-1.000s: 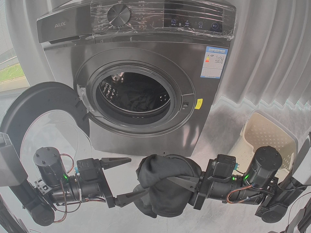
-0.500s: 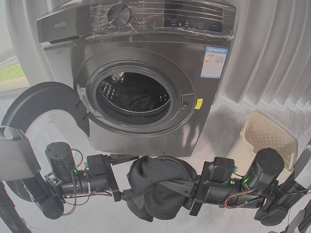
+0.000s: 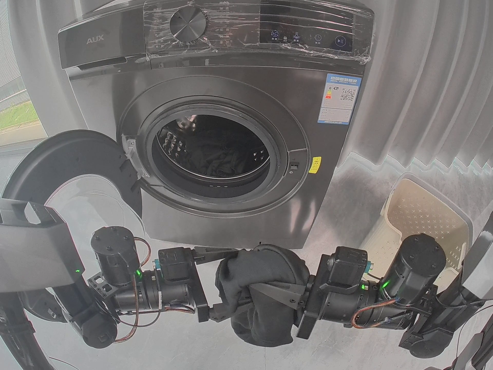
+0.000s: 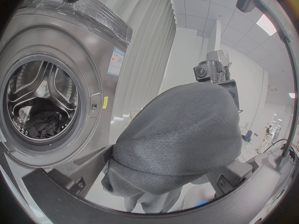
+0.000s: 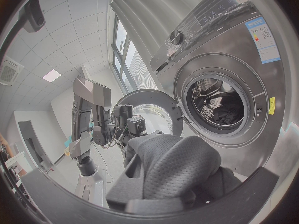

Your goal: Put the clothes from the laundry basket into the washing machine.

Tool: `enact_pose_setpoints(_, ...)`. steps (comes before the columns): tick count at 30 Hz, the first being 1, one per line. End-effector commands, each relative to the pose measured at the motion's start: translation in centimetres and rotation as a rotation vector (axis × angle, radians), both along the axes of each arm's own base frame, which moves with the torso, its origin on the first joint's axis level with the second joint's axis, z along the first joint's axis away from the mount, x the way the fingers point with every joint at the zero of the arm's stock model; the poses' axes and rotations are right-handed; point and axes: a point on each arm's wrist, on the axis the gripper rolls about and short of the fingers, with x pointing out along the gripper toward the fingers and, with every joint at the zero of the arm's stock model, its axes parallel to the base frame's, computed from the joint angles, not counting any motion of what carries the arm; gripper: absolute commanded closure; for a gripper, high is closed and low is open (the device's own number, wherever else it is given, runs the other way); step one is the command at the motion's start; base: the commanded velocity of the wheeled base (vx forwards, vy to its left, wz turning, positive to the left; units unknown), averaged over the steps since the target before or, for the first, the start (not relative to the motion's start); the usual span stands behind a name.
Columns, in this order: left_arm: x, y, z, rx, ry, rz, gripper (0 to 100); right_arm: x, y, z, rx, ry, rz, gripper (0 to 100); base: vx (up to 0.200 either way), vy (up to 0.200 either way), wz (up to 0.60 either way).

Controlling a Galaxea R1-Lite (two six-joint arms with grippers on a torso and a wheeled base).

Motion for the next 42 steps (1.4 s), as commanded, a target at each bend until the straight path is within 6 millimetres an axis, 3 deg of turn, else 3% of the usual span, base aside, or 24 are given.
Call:
enact_pose_setpoints(1,-0.2,0.2,0.0,0.001,0.002,-0.003,0,0.3,0.0,-0.3,-0.006,0.007,-0.008,100,0.0,0.0,0.0)
enact_pose_setpoints(11,-1.1,3.2,1.0,-0.009,0.004,-0.021,0,0.7,-0.4,-0.4,-0.011,0.008,-0.025,100,0.0,0.0,0.0)
enact_pose_setpoints(16,-1.1,3.7,0.8,-0.011,0.015,-0.039,0,0.6,-0.4,-0.4,-0.011,0.006,-0.024,100,0.0,0.0,0.0)
enact_pose_setpoints(23,-0.9,3.1,0.5,-0.015,0.03,-0.092,0,0.4,-0.1,-0.4,-0.01,0.007,-0.011,100,0.0,0.0,0.0)
enact_pose_setpoints(35,1.2,0.8,-1.2,-0.008,0.038,-0.123,0,0.1,0.3,-0.2,-0.003,0.003,0.009,100,0.0,0.0,0.0)
enact_pose_setpoints(42,0.9,-0.3,-1.6,-0.004,0.049,-0.161,0,0.1,0.6,0.0,0.009,-0.002,0.013,100,0.0,0.0,0.0)
